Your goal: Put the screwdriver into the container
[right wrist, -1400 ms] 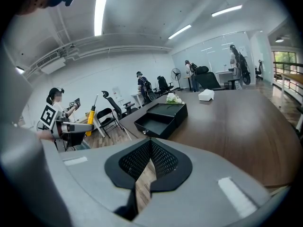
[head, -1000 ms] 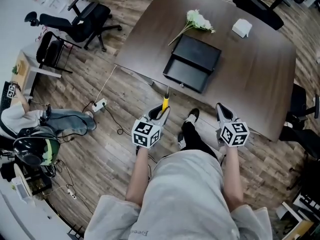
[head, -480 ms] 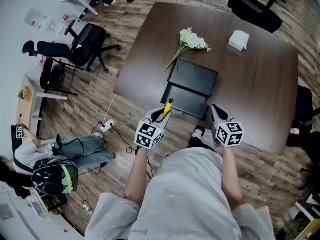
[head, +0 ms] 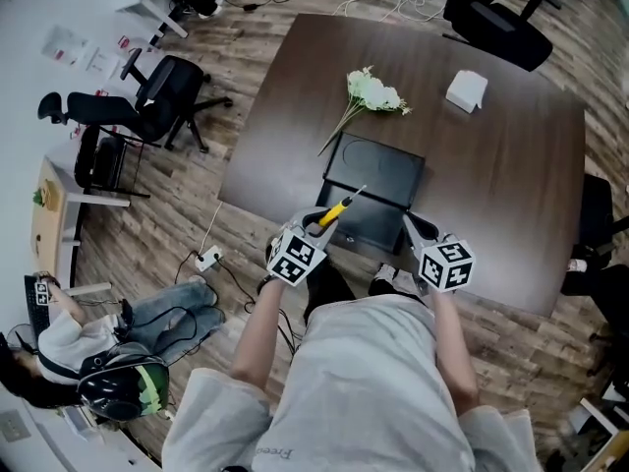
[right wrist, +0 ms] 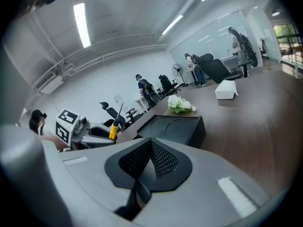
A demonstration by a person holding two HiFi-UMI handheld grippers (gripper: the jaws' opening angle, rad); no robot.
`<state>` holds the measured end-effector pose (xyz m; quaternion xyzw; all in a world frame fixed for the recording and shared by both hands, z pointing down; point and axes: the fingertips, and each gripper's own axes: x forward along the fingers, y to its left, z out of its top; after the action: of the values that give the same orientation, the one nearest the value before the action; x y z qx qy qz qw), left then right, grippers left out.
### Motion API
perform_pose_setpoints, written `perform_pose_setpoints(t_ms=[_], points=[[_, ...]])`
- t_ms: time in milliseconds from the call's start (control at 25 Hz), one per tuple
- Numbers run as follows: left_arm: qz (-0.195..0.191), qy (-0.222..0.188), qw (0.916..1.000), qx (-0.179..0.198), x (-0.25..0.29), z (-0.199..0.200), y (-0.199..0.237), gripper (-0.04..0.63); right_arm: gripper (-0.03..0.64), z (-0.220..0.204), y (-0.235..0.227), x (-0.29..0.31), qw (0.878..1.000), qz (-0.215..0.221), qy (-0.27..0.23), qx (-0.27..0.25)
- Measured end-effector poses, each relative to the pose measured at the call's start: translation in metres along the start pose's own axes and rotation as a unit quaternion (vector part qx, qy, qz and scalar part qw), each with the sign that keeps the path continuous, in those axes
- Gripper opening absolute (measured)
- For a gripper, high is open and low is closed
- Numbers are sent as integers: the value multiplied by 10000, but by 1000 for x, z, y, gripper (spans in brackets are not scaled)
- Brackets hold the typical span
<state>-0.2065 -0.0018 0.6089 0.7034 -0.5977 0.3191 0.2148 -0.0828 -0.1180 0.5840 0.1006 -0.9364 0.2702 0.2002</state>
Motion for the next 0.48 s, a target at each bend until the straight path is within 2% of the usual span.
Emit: perform_pose_setpoints(t_ms=[160, 360, 480], points=[[-295, 161, 9986, 408, 15, -1, 3, 140, 1, 9, -1, 0, 9998, -15, -140, 118], [-694, 317, 9922, 989, 32, -6, 6, 140, 2, 3, -10, -2, 9991, -387, -132, -61], [-920, 368, 9878, 1206, 44, -9, 5, 140, 2, 7, -19, -7, 9974, -618, -343, 116]])
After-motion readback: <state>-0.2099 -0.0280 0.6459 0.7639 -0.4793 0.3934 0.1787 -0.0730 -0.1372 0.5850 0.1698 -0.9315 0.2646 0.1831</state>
